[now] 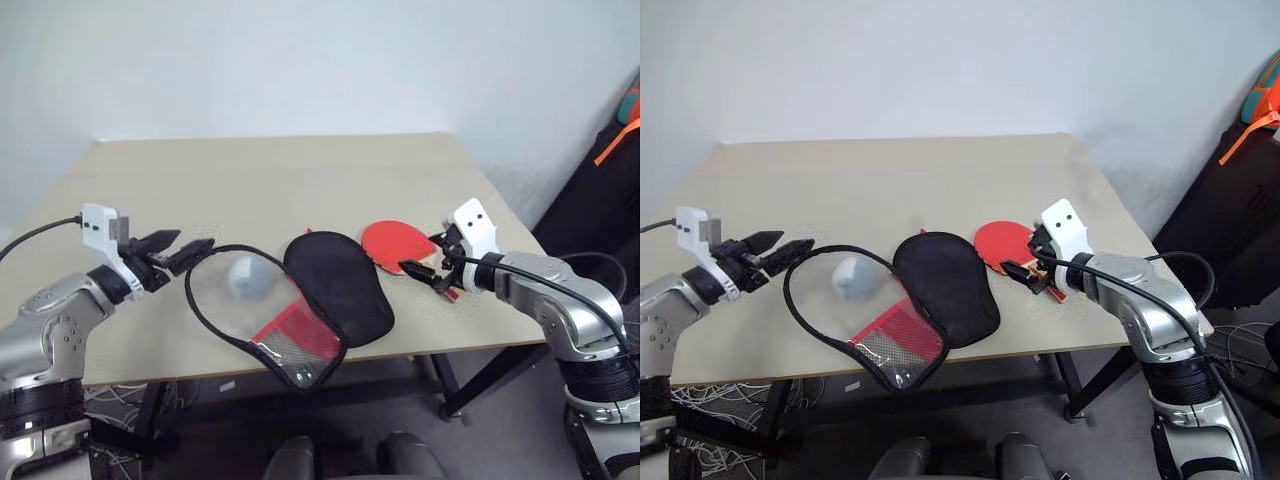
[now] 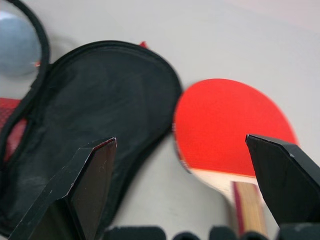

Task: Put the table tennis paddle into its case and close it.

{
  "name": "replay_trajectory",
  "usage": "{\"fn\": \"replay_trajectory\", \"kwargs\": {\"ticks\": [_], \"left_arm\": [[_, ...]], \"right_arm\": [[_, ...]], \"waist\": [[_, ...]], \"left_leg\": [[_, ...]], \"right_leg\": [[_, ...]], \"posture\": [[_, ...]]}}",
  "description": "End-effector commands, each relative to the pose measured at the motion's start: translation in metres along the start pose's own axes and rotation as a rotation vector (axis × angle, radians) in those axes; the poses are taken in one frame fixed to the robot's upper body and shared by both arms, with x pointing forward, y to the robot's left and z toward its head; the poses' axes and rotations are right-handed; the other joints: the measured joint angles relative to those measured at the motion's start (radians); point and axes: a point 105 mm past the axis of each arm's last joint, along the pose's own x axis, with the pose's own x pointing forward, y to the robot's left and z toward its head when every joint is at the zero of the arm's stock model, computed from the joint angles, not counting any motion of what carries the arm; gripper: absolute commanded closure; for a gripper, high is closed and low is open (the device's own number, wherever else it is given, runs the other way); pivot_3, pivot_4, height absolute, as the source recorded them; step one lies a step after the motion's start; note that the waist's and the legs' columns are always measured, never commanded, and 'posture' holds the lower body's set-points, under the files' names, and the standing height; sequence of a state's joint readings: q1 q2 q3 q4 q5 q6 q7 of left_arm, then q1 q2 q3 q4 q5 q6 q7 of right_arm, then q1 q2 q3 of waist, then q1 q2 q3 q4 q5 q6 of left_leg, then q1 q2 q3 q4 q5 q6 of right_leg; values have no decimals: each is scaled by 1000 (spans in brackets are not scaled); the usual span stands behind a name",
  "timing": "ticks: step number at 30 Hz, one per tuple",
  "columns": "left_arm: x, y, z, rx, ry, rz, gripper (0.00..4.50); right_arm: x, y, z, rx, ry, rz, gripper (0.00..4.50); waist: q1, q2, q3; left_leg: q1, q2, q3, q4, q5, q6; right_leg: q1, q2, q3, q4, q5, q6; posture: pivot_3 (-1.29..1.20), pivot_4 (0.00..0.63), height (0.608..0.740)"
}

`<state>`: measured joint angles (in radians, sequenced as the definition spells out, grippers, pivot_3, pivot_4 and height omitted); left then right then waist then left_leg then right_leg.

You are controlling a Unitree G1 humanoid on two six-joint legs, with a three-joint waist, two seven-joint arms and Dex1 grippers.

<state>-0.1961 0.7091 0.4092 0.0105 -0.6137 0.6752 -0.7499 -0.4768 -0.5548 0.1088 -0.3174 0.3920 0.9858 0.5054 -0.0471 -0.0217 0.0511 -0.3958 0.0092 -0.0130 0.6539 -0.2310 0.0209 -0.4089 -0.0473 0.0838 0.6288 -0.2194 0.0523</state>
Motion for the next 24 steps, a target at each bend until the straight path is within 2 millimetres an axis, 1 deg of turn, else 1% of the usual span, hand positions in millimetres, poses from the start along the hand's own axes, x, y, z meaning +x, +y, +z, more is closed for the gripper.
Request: {"fn": "replay_trajectory", "kwargs": {"ticks": [1,4,7,11,15,18,20,23,24], "left_arm": [[1,-8,14,25,-44,-14,32],[2,-5,13,24,-27,-7,32],[1,-3,18,27,-27,-7,32],[5,1,22,34,-24,-10,32],[18,-8,27,56,-41,-51,32],[23,-17,32,79,-59,-83,32],[24,-20,35,100,-63,-95,32],[19,-21,49,150,-68,-113,32],[14,-16,54,178,-67,-105,32]], "right_arm": [[-2,-5,13,-8,-44,-18,0],[-2,-7,12,4,-43,-31,0],[-4,-8,13,15,-52,-30,0],[-9,-15,10,12,-51,-56,0],[-15,-25,10,6,-52,-92,0],[-22,-32,8,-10,-46,-89,0],[-28,-42,1,-30,-21,-97,0],[-32,-50,4,-36,-12,-84,0],[-30,-52,6,-55,-2,-84,0]], "waist": [[2,-1,0],[2,-1,0],[1,-1,0],[1,-1,0],[2,-1,0],[1,-1,0],[1,-1,0],[0,-1,0],[-3,-1,0]], "left_leg": [[0,0,0,0,0,0],[0,0,0,1,0,0],[0,0,0,1,0,0],[0,0,0,1,0,0],[0,0,0,1,0,0],[0,0,0,1,0,0],[0,0,0,1,0,0],[0,0,1,1,0,0],[0,0,1,1,0,0]], "right_leg": [[0,0,0,0,0,0],[1,0,-1,1,-1,-2],[0,0,0,1,-1,-2],[0,0,0,1,-1,-2],[0,0,0,0,-1,-2],[0,0,0,0,-1,-2],[0,0,0,0,-1,-2],[0,0,0,0,-1,-2],[0,1,0,0,-1,-2]], "posture": [[0,0,739],[0,0,739],[0,0,739],[0,0,739],[0,0,739],[0,0,739],[0,0,739],[0,0,739],[0,0,739]]}}
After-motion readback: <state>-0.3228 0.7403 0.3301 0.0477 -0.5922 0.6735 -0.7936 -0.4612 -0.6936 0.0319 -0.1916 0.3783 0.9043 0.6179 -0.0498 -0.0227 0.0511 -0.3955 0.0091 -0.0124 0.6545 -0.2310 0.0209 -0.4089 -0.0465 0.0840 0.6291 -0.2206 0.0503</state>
